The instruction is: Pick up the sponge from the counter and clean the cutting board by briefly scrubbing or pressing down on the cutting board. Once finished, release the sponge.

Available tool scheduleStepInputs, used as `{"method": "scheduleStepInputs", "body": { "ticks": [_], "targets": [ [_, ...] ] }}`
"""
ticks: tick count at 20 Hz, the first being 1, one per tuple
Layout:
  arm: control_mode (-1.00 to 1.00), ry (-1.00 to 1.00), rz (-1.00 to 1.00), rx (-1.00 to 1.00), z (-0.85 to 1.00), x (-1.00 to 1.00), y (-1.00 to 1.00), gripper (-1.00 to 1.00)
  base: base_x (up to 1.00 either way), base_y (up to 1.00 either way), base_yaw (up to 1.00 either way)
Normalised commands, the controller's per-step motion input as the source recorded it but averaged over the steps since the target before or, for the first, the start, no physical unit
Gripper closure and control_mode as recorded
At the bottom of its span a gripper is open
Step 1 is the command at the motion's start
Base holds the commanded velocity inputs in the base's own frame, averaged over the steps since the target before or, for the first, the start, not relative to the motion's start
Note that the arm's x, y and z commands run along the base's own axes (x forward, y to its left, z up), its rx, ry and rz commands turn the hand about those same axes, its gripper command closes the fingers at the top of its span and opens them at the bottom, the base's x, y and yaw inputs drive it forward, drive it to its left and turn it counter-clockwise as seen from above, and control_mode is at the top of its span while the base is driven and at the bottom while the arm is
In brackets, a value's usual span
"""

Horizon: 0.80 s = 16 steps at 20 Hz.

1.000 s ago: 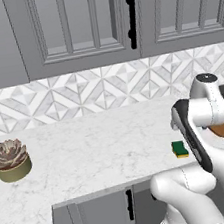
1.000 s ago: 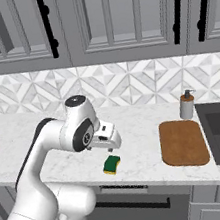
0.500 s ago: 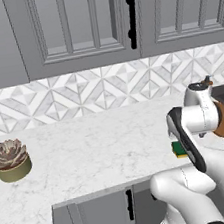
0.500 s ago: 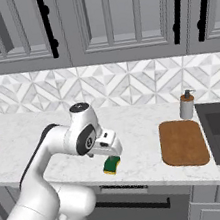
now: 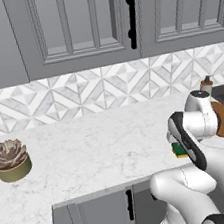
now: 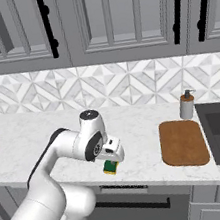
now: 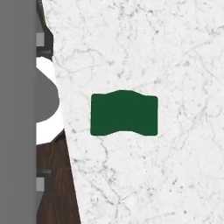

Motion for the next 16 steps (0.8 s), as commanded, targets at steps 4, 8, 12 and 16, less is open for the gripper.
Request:
{"method": "scheduleStepInputs", "body": {
  "ticks": [4,8,12,16],
  "targets": [
    [-1.0,0.01,0.04,0.03,-0.3,0.18,0.0,-1.0,0.0,0.0,0.0],
    [-1.0,0.0,0.0,0.0,-0.16,0.31,0.0,-1.0,0.0,0.0,0.0],
    [-1.0,0.0,0.0,0.0,-0.21,0.27,-0.01,-1.0,0.0,0.0,0.0],
    [-1.0,0.0,0.0,0.0,-0.19,0.24,0.0,-1.0,0.0,0.0,0.0]
  ]
}}
